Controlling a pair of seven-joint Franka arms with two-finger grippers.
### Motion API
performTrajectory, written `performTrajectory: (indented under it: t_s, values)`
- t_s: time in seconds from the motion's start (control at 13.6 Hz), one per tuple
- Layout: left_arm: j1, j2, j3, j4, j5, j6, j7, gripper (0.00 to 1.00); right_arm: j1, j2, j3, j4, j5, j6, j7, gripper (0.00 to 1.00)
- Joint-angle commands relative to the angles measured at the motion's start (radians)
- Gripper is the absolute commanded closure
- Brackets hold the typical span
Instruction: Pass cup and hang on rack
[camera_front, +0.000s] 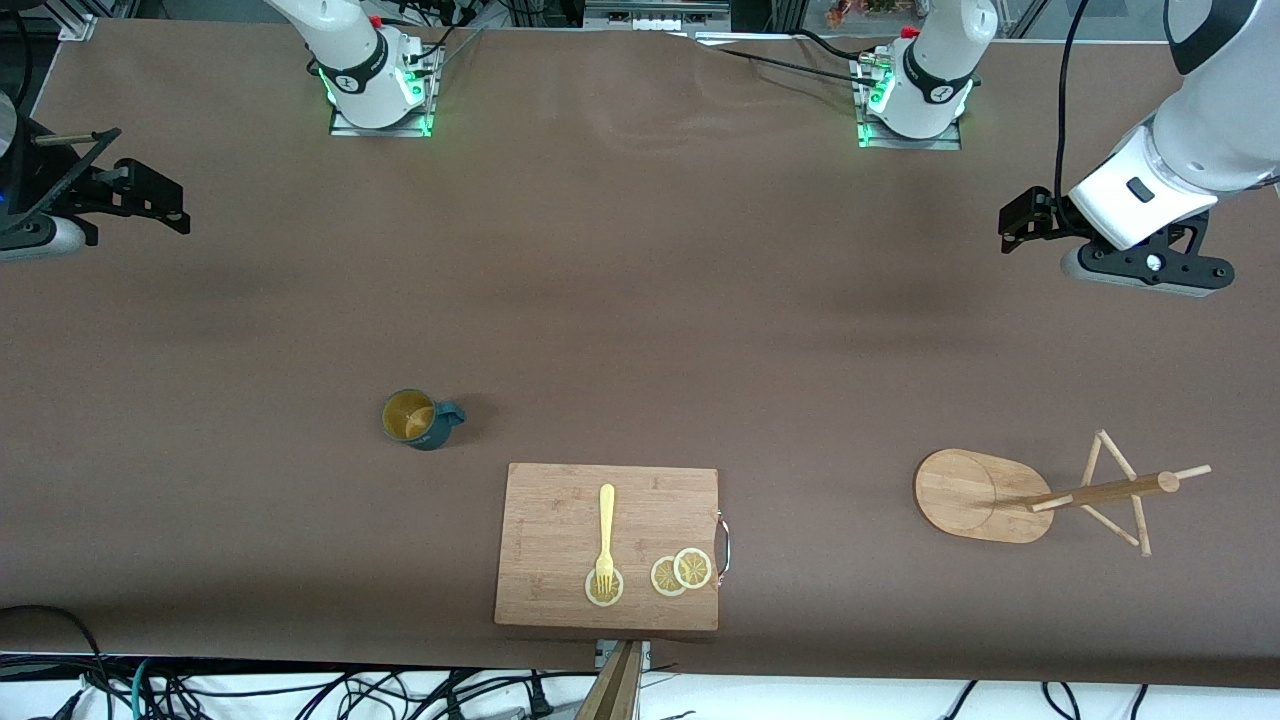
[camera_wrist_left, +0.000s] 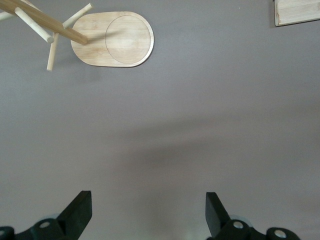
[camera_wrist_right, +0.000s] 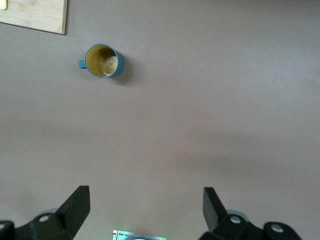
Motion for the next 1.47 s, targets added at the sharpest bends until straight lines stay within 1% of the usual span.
performTrajectory:
  t_s: [0.0,0.15,0.22,0.44,0.59,0.73,0.88,0.95,1.1,1.25,1.39]
  values:
    - [-0.004,0.013,0.0,0.036,-0.008,-0.026,0.01,0.0,-0.007,-0.006,-0.002,-0.001,0.005,-0.011,0.011,0.0]
    - [-0.004,0.013,-0.005,0.038,-0.008,-0.026,0.01,0.0,-0.012,0.011,-0.003,0.002,0.002,-0.011,0.001,0.0]
    - [-0.004,0.013,-0.005,0.038,-0.008,-0.026,0.01,0.0,-0.009,0.011,-0.002,0.0,0.005,0.002,-0.002,0.0]
    - [-0.003,0.013,-0.005,0.038,-0.008,-0.026,0.01,0.0,0.008,0.051,0.011,-0.002,0.004,0.053,-0.006,0.0]
    - [-0.003,0.013,-0.005,0.039,-0.008,-0.026,0.008,0.0,0.042,0.127,0.011,-0.001,-0.005,0.056,-0.006,0.0]
    - [-0.003,0.013,-0.005,0.039,-0.008,-0.026,0.01,0.0,0.082,0.238,0.009,-0.002,-0.03,0.029,-0.009,0.0]
    - [-0.003,0.013,-0.005,0.039,-0.008,-0.026,0.01,0.0,0.085,0.263,0.009,-0.019,-0.019,0.044,-0.007,0.0]
    - [-0.003,0.013,-0.005,0.039,-0.01,-0.026,0.01,0.0,0.09,0.277,0.011,-0.036,-0.005,0.077,0.008,0.0]
    - [-0.003,0.013,-0.005,0.039,-0.008,-0.026,0.01,0.0,0.091,0.274,0.011,-0.137,0.031,0.212,0.054,0.0]
    - [-0.003,0.013,-0.005,0.039,-0.008,-0.026,0.01,0.0,0.097,0.287,0.011,-0.204,0.031,0.336,0.086,0.0]
    - [-0.003,0.013,-0.005,0.039,-0.01,-0.026,0.01,0.0,0.1,0.339,0.009,-0.198,0.03,0.406,0.129,0.0]
